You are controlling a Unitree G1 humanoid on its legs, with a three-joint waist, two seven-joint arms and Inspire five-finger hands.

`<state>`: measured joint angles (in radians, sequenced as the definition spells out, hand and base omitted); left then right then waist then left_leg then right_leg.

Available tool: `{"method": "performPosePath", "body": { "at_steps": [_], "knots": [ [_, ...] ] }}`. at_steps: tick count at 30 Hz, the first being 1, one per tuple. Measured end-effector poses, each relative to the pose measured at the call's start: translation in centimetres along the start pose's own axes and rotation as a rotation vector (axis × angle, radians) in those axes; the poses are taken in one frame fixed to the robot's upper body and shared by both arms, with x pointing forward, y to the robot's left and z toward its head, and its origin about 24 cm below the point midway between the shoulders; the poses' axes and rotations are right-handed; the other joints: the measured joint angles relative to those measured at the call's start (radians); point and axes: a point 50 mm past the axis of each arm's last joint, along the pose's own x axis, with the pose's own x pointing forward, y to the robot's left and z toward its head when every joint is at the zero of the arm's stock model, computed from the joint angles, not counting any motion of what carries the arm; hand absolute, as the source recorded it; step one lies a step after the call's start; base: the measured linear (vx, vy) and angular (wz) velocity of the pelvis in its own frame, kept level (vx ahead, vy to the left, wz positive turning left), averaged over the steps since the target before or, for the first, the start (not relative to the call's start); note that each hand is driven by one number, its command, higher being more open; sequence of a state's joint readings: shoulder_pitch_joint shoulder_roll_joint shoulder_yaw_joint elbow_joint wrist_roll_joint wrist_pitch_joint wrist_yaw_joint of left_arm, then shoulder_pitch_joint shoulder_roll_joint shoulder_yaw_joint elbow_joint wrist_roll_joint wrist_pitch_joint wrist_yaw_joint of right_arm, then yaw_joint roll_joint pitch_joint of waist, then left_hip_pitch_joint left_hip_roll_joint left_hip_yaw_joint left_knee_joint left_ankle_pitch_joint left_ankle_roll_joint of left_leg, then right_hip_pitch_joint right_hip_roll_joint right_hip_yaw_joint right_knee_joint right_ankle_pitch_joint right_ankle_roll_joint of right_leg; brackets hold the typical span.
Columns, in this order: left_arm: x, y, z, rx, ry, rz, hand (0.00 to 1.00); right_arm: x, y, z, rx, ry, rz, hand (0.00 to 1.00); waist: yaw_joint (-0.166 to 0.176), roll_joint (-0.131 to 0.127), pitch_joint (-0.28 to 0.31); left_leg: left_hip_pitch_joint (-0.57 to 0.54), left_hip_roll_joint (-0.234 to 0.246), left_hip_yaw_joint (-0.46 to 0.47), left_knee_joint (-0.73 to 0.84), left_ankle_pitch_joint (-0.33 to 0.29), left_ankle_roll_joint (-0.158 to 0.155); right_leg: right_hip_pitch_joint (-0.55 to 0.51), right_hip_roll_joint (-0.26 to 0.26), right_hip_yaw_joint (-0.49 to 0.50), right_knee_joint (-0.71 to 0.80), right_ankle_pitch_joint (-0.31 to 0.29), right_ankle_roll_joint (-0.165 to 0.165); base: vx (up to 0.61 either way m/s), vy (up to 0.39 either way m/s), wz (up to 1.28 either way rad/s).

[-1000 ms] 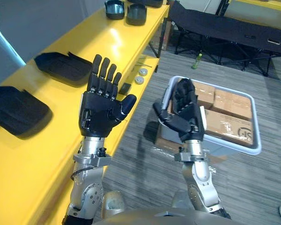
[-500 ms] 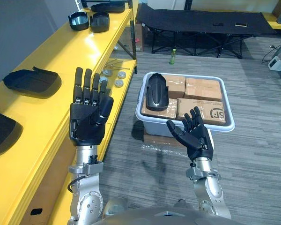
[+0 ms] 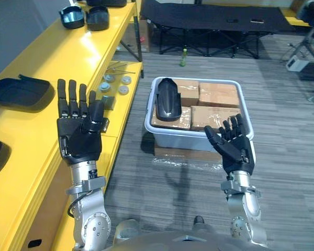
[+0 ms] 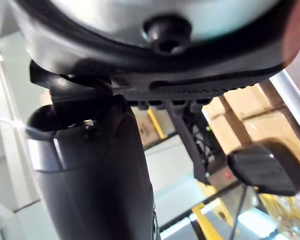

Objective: Walk over and take three plastic housings, then place them on the shelf

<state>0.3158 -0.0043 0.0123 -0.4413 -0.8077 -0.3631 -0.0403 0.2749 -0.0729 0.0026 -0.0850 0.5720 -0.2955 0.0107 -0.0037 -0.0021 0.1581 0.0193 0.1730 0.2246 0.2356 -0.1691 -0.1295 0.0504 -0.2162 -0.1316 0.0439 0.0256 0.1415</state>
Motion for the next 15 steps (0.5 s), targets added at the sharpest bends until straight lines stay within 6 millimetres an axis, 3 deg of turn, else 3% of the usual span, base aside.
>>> {"method": "performPosePath", "body": {
  "at_steps": [4,7,8,10,11,12,14,15],
  "knots": [
    [0.0,-0.1,-0.4,0.03,0.031,0.005,1.0,-0.2,-0.1,-0.2,0.117,0.001,-0.012,1.0,-0.003,-0.007,0.0,0.022,-0.002,0.018,-0.012,-0.012,0.013,-0.002,-0.003,-0.041,0.019,0.022,-0.022,-0.03,0.049,-0.15],
    [0.0,0.1,-1.0,0.031,0.069,-0.001,1.0,-0.1,0.6,-0.5,0.177,0.004,-0.001,1.0,-0.001,-0.002,0.005,0.019,-0.006,0.004,-0.01,-0.021,0.029,-0.095,-0.024,-0.076,0.201,0.021,-0.022,-0.06,0.084,0.04],
    [0.1,0.1,-1.2,0.032,0.08,-0.014,1.0,0.0,1.0,-0.6,0.183,0.008,0.008,1.0,-0.001,-0.009,0.013,0.023,-0.014,0.003,-0.002,-0.025,0.038,-0.158,-0.049,-0.083,0.332,0.022,-0.024,-0.06,0.115,0.03],
    [0.5,0.0,-1.5,0.037,0.089,-0.04,1.0,0.4,1.7,-0.7,0.194,0.005,0.025,1.0,0.0,-0.028,0.035,0.032,-0.029,0.005,0.04,-0.044,0.047,-0.222,-0.094,-0.083,0.494,0.041,-0.052,-0.05,0.12,0.0],
    [0.6,0.0,-1.5,0.046,0.091,-0.047,1.0,0.7,2.1,-0.6,0.197,0.001,0.044,1.0,0.0,-0.029,0.052,0.05,-0.031,0.009,0.062,-0.06,0.059,-0.233,-0.108,-0.083,0.54,0.067,-0.087,-0.04,0.093,-0.13],
    [0.7,0.0,-1.5,0.058,0.094,-0.055,1.0,1.0,2.5,-0.4,0.179,-0.01,0.065,1.0,0.0,-0.014,0.067,0.066,-0.026,0.017,0.067,-0.08,0.078,-0.24,-0.116,-0.08,0.555,0.075,-0.102,-0.02,0.077,-0.14],
    [1.0,-0.1,-1.3,0.059,0.089,-0.07,1.0,1.6,2.9,0.0,0.135,-0.033,0.103,1.0,0.0,-0.014,0.067,0.066,-0.023,0.017,0.081,-0.092,0.089,-0.238,-0.104,-0.062,0.521,-0.012,-0.091,0.0,0.012,-0.07],
    [1.4,-0.3,-1.3,0.036,0.087,-0.099,1.0,2.3,3.2,0.7,0.095,-0.063,0.145,1.0,0.001,-0.014,0.068,0.051,-0.019,0.015,0.094,-0.1,0.089,-0.239,-0.075,-0.042,0.427,-0.042,-0.086,0.04,-0.024,0.05]
  ]
}}
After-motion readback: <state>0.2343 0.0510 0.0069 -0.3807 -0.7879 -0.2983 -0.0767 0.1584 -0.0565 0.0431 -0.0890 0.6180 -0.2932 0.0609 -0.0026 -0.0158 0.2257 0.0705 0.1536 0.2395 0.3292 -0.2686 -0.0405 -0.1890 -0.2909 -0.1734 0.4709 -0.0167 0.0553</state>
